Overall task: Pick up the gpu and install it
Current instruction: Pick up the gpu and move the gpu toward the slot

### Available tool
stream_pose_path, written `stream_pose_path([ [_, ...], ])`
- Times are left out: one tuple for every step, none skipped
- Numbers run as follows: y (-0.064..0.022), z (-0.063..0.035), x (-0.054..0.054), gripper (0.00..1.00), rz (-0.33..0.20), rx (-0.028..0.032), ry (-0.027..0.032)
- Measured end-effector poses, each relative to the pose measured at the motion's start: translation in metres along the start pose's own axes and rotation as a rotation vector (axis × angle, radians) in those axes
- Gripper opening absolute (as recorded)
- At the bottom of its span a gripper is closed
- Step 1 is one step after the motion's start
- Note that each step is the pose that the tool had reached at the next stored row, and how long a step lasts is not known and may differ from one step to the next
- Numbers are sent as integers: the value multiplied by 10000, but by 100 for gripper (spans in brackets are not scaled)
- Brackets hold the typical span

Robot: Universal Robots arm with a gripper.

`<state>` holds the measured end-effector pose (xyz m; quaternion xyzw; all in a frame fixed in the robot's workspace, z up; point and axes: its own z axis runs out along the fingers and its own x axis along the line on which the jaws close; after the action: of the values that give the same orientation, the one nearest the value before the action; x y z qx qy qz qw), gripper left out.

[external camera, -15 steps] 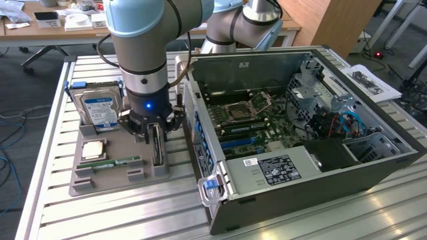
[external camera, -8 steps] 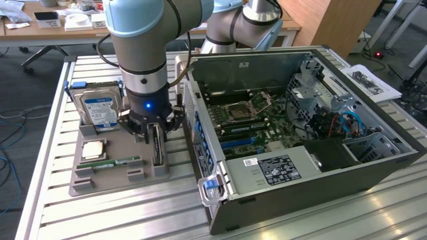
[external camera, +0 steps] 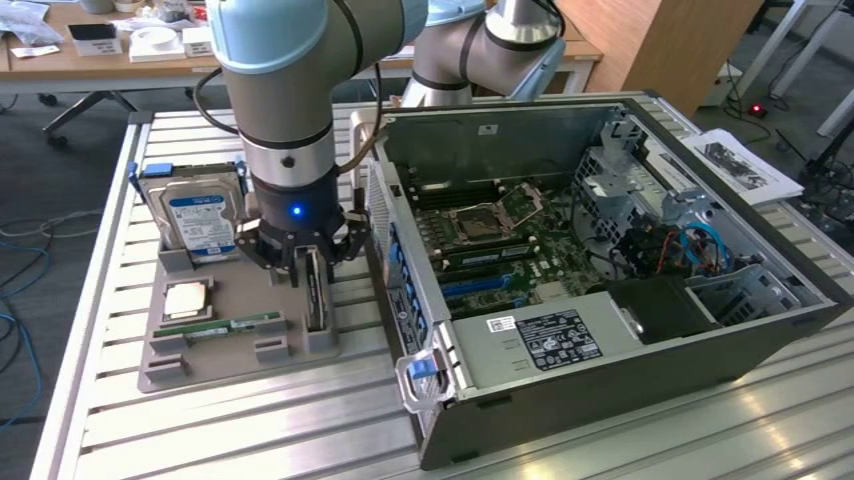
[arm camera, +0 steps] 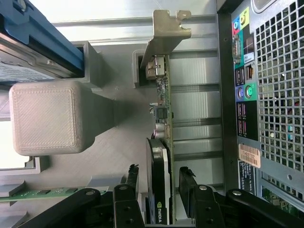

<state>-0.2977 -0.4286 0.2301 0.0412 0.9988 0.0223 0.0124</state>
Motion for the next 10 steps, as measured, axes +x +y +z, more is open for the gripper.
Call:
stream_pose_path([
  [0, 0, 0, 47, -1, 0, 0],
  [0, 0, 0, 47, 0, 0, 0],
  [0, 0, 0, 47, 0, 0, 0],
  [0, 0, 0, 47, 0, 0, 0],
  [0, 0, 0, 47, 0, 0, 0],
  [0, 0, 0, 46, 0, 1, 0],
  [0, 0, 0, 40, 0, 0, 0],
  [0, 0, 0, 40, 0, 0, 0],
  [0, 0, 0, 33, 0, 0, 0],
  [0, 0, 0, 33, 0, 0, 0],
])
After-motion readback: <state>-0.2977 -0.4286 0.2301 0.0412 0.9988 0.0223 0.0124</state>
